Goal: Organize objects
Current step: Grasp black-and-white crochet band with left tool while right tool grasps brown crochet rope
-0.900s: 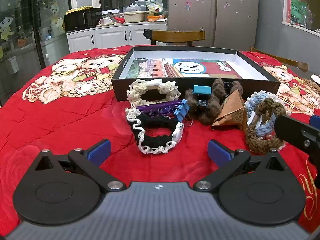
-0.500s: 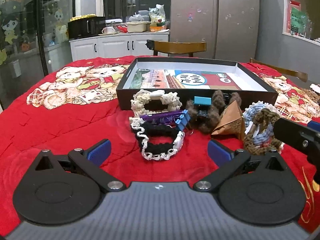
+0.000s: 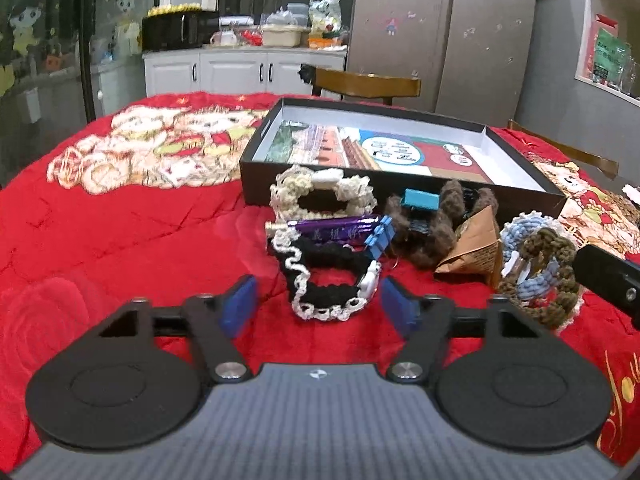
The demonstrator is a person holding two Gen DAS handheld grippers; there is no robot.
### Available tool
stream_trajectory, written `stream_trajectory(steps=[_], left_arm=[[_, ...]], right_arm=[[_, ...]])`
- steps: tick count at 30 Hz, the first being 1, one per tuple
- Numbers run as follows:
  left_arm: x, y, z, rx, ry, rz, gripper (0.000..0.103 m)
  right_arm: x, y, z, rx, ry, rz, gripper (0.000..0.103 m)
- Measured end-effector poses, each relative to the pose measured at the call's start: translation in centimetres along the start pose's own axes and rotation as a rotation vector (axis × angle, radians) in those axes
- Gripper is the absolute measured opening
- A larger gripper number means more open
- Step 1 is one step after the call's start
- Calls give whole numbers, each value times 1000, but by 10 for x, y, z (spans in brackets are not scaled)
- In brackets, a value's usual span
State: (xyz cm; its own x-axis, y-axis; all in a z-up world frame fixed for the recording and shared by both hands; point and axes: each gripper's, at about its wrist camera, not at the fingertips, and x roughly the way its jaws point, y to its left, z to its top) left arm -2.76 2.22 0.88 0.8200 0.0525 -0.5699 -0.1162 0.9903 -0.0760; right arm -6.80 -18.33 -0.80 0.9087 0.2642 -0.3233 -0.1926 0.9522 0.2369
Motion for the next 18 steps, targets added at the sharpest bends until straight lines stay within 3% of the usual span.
stream_trajectory(steps=[3,7,11,14,18], left_arm=[[2,3,1,-14,4,-13,60],[1,-1,0,0,0,-27,46],[-1,-2,0,3,-5,-44,28],[-3,-3,-1,1,-11,-45,23],[-5,-4,-2,2,-12,-41,19]], right_arm=[[2,-5,-1,39,11,2,75],[5,-9,-3,87,55,41,64],[10,-8,-4,99,107,85,35],[12,-6,-5,92,132,100,17],[11,-4,-6,83,139,109,12]])
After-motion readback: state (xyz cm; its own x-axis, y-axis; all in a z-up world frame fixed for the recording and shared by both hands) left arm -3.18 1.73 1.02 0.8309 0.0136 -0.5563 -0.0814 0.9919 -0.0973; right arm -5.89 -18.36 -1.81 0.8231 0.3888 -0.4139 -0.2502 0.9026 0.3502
